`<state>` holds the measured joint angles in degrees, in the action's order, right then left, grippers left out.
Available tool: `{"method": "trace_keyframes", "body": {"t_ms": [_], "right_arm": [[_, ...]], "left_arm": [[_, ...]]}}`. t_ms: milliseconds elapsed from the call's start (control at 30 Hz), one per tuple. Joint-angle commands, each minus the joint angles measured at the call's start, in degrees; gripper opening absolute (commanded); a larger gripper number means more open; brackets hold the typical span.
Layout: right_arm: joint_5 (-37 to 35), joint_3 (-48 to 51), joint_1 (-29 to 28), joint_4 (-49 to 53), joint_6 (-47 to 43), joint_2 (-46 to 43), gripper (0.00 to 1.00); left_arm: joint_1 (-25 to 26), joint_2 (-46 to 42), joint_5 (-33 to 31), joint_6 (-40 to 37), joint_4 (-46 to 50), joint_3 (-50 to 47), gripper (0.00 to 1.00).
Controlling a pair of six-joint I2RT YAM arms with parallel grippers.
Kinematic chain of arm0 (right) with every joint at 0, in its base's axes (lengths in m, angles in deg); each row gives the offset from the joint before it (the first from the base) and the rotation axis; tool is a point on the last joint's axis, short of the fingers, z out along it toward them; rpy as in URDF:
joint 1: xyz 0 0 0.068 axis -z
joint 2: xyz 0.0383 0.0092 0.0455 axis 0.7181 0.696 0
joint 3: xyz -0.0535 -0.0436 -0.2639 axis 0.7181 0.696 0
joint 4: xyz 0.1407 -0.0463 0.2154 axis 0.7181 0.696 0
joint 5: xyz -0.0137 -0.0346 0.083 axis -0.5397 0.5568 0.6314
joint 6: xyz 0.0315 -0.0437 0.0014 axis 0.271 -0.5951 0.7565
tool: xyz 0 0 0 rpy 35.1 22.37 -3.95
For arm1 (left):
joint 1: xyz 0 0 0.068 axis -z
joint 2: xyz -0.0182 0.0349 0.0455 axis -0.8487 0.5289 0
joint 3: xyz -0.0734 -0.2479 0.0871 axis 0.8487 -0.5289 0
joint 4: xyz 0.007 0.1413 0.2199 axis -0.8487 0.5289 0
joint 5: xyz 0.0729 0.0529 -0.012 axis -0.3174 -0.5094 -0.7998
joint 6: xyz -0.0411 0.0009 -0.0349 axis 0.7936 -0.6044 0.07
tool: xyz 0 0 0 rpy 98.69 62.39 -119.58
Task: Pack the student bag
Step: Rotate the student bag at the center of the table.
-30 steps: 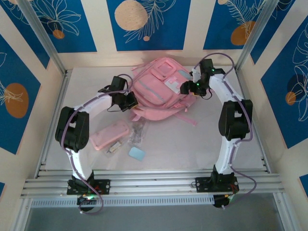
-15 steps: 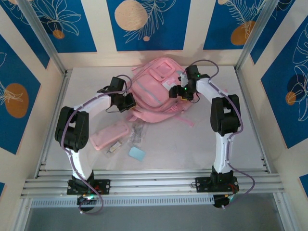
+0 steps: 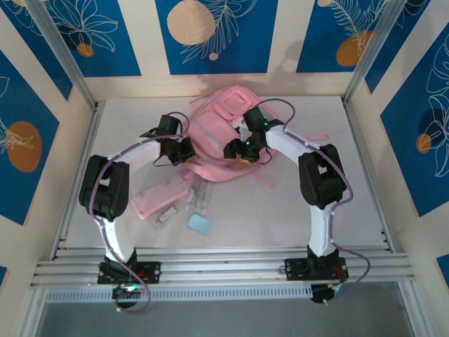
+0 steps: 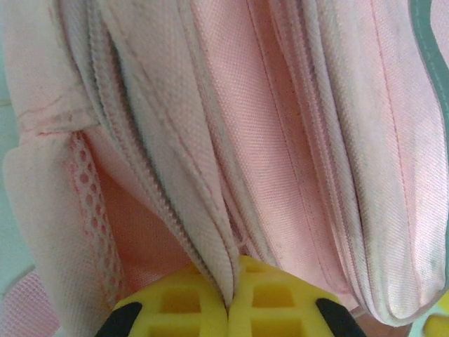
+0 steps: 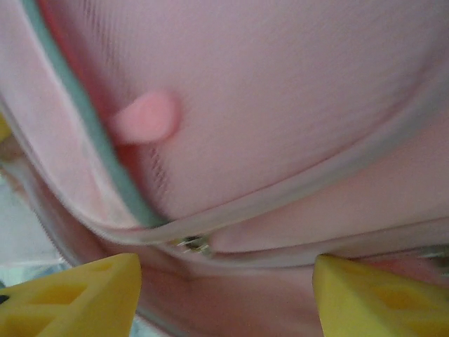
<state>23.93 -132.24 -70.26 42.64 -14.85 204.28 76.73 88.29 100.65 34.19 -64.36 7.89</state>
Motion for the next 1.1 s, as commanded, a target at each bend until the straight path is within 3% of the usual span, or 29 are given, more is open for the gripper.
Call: {"method": "trace_keyframes", "body": {"t_ms": [0,233,433,533,733,967,1067], "right_arm": [[0.03,1.53,1.18,3.13,2.19,-3.65,0.66],[-7.13,2.49,6.67,5.19,2.70,-9.93,0.60],[-6.51,0.38,14.39,2.94,5.96,-7.80,0.50],[-4.91,-1.37,16.66,0.57,8.02,-4.58,0.47],[-4.47,-6.91,17.63,-2.31,11.48,2.60,0.45],[-6.01,-10.47,18.25,-5.48,16.70,10.42,0.45],[-4.93,-11.16,18.64,-6.91,19.05,12.74,0.30]], "left_arm": [[0.71,0.94,0.92,-0.42,-2.90,0.71,0.04],[0.74,-0.72,-1.35,-5.13,2.59,2.81,0.10],[0.84,-3.42,-4.02,-10.77,10.12,6.29,0.44],[1.79,-4.34,-4.64,-13.29,14.52,8.98,0.52],[7.05,-6.32,-5.61,-12.68,16.77,11.46,0.57],[11.67,-3.41,-3.90,-4.31,6.92,8.48,0.60],[11.67,0.32,-3.92,-1.91,1.97,7.48,0.60]]}}
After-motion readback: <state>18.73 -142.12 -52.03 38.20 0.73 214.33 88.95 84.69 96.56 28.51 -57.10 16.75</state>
